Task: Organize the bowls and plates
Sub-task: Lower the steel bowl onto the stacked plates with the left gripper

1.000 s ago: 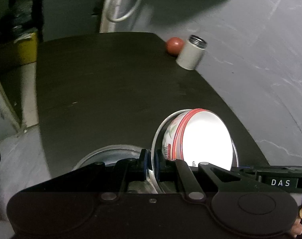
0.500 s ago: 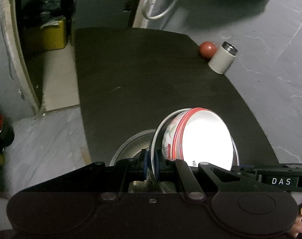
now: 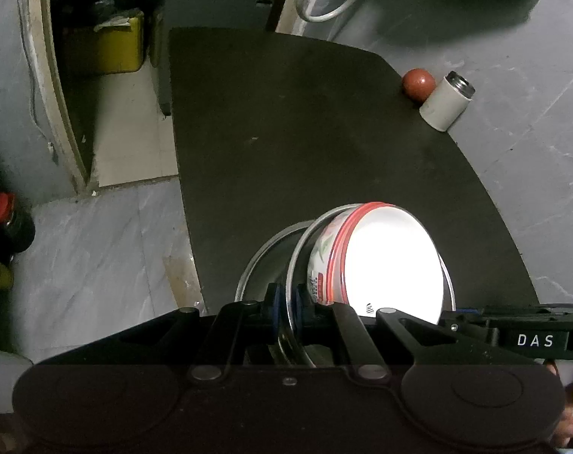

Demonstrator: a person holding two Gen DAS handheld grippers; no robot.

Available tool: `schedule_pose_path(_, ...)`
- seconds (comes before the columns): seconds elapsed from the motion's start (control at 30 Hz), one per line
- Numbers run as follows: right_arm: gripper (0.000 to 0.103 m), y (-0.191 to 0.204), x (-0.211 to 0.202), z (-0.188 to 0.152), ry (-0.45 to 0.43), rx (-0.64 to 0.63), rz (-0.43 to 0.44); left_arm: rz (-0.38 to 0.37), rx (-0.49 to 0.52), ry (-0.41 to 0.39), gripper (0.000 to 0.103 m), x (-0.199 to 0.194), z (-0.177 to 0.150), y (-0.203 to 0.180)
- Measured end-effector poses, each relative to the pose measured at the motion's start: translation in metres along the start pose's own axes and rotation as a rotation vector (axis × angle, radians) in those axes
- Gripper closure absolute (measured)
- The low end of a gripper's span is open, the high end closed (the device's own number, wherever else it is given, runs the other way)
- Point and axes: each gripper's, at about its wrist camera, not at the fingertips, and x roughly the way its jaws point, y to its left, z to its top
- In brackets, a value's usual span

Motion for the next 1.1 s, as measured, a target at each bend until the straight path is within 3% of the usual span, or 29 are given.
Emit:
schedule_pose_path(0.6, 0.082, 0.008, 0.014, 0.001, 0.035, 0.002, -0.019, 0.006, -0.033, 0.032, 0.097, 0.012, -0.004, 0.004)
schedule_pose_path(1.1, 0.08, 0.009, 0.016, 0.002, 0.051, -0.065, 0.003, 0.047, -0.107, -0.006, 0.094, 0.005, -0.015, 0.005)
